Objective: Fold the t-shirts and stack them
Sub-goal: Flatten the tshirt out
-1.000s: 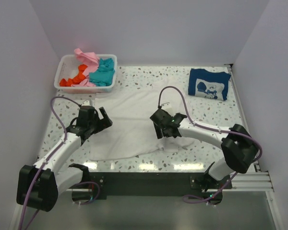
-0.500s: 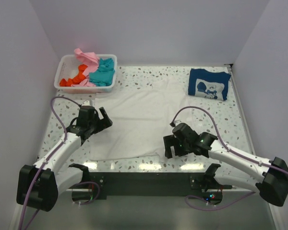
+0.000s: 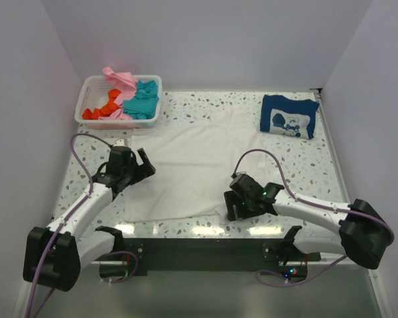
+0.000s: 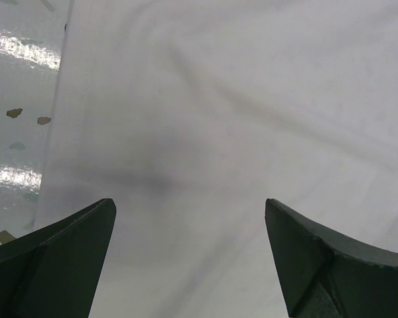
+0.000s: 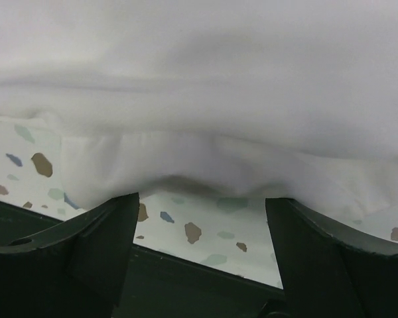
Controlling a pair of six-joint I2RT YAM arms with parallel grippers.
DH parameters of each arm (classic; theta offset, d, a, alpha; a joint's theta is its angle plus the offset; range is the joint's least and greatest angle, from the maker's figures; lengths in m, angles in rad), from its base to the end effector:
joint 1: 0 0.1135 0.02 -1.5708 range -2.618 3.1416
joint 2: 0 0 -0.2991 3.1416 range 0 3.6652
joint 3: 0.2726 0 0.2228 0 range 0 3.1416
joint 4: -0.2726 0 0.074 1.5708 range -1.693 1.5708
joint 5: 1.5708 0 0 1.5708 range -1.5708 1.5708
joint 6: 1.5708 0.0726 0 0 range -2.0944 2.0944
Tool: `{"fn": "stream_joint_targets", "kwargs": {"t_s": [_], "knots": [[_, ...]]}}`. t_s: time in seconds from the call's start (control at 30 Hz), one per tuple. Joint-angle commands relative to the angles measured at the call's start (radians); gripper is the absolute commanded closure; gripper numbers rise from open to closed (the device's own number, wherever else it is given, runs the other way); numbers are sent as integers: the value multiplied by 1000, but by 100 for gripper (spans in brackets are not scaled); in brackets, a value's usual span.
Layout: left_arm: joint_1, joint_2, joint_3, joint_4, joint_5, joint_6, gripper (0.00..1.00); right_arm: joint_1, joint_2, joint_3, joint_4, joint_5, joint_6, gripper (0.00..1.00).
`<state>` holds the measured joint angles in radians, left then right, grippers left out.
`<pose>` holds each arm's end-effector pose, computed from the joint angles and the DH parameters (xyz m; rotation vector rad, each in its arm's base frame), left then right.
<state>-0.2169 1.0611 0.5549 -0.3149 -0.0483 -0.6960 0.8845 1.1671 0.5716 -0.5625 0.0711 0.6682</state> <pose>0.1869 -0.0376 0.2158 -0.5973 2.3485 -0.3677 0.1133 0.1302 0.1837 -0.2793 2.7645 0.3371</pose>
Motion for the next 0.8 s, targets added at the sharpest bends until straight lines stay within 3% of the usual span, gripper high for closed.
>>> {"fn": "stream_joint_targets", "kwargs": {"t_s": [0.0,0.3,0.43,0.53,0.77], "knots": [[4,2,2,31,7,-2,0,4,45,36,43,81,28,22],[4,8,7,28,1,-2,0,16,82,11,0,200,116,42],[4,7,4,27,-5,-2,0,91,104,16,-51,248,197,62],[4,5,5,25,-5,-2,0,149,137,39,-115,289,272,70],[4,-1,2,25,-8,0,0,186,143,2,-209,279,393,84]]}}
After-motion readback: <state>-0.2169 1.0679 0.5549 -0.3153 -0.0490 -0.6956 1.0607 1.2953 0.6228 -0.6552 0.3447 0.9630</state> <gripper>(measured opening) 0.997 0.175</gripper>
